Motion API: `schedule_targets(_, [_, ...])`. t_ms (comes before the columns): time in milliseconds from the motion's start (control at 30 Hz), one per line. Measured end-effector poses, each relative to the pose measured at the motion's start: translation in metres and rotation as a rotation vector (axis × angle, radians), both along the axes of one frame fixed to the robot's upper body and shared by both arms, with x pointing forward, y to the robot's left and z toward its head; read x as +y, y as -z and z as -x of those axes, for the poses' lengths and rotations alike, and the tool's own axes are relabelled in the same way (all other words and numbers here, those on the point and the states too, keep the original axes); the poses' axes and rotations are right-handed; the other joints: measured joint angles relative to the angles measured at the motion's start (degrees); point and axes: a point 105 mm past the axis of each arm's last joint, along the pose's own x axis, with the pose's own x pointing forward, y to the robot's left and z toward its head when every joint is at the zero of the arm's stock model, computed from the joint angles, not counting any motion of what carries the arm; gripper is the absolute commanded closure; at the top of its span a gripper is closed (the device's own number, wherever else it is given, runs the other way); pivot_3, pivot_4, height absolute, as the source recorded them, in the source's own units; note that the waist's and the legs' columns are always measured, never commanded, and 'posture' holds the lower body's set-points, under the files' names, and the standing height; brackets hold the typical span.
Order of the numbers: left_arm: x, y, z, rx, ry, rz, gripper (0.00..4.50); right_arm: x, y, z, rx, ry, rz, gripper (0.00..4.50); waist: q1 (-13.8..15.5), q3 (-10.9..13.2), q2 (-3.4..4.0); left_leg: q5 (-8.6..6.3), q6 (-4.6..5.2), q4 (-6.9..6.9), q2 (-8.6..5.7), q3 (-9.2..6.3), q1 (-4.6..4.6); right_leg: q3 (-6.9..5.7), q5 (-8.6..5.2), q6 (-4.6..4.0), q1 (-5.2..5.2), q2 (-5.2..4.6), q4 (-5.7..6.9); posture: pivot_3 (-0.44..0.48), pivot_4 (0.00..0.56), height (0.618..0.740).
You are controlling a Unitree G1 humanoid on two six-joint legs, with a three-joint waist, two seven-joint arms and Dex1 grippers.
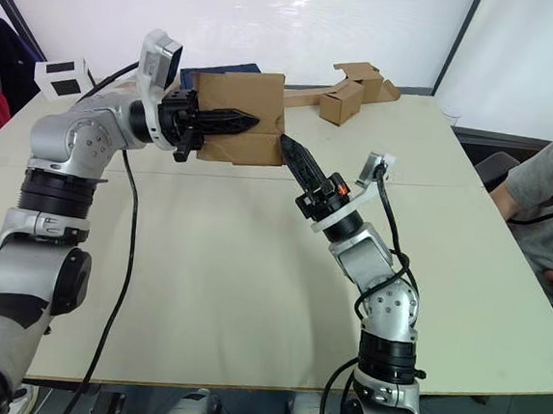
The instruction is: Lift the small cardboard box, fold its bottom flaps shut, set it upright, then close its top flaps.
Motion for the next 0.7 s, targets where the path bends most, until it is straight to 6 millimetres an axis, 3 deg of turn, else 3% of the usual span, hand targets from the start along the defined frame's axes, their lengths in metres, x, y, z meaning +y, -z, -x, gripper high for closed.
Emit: schedule_targets(700, [0.0008,0.0001,-0.0021,0.004,-0.012,0.002,4.5,0.0089,0.0043,0.0018,0.022,-0.023,-0.019,3.28,0.01,0.0,0.0,0.0,0.01,0.0,0.0,0.0,0.0,0.0,0.0,0.0,0.0,0.0,0.0,0.0,0.15,0.74])
